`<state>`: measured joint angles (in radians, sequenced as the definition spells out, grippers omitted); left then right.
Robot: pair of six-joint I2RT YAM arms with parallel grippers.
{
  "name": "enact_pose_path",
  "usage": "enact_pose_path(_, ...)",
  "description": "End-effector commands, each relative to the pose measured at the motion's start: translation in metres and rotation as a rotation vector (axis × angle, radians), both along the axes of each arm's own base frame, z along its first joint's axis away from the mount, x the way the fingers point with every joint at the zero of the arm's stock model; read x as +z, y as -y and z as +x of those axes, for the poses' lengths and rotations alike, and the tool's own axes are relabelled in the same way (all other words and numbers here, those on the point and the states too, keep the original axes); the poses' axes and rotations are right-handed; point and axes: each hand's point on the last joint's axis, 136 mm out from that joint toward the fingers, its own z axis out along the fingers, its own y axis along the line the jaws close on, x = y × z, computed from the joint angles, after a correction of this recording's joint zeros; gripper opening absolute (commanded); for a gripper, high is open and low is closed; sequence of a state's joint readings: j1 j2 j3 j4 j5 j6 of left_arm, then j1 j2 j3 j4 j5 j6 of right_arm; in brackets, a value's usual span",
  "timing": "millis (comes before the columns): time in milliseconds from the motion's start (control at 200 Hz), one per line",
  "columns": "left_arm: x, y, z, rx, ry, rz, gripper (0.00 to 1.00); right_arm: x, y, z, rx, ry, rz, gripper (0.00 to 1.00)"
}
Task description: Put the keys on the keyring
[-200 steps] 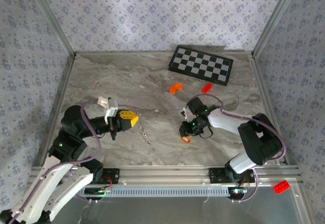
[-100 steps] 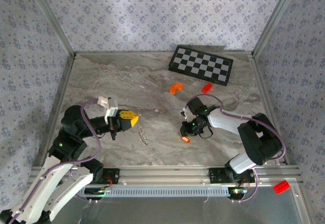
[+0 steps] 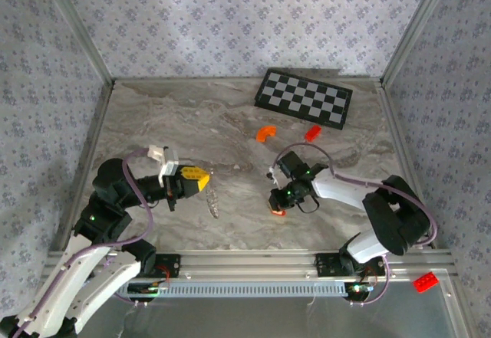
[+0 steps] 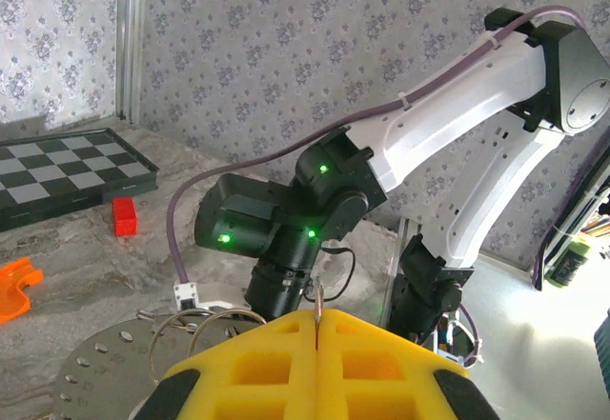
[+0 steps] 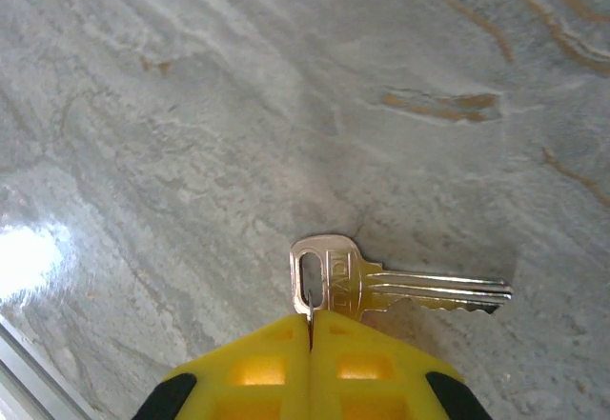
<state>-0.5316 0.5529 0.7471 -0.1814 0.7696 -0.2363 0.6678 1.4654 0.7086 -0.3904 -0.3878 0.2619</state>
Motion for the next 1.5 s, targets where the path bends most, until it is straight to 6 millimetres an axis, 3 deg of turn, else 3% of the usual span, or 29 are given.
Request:
enact_pose_path(0,0.023,0.0,-0.005,-0.015,0.052,-0.047,0.0,0.02,-0.005,-0.003,0.064,0.112,0.041,0.0)
enact_pose_path(100,0.029,-0.001,-0.009,-0.021,0.061,-0.052,0.0,0.052,-0.021,-0.006,0.109,0.244,0.159,0.0)
enact_pose_path(320,0.032,0.003,-0.007,-0.043,0.082,-0.003,0.0,0.136,-0.029,-0.01,0.154,0.527,0.376,0.0)
enact_pose_path(525,0.051,0.014,-0.006,-0.119,0.105,-0.021,0.0,0.202,-0.035,-0.023,0.271,0.677,0.477,0.0)
enact_pose_path(700,0.054,0.021,0.002,-0.139,0.111,0.006,0.0,0.249,-0.047,-0.032,0.341,0.761,0.565,0.0)
enact_pose_path(945,0.054,0.026,0.005,-0.159,0.12,0.023,0.0,0.288,-0.055,-0.043,0.436,0.799,0.608,0.1)
enact_pose_path(1144,0.053,0.028,0.002,-0.188,0.122,0.026,0.0,0.31,-0.056,-0.051,0.505,0.781,0.602,0.01)
enact_pose_path(1499,0.05,0.032,-0.013,-0.251,0.113,0.058,0.0,0.317,-0.068,-0.058,0.535,0.698,0.657,0.0)
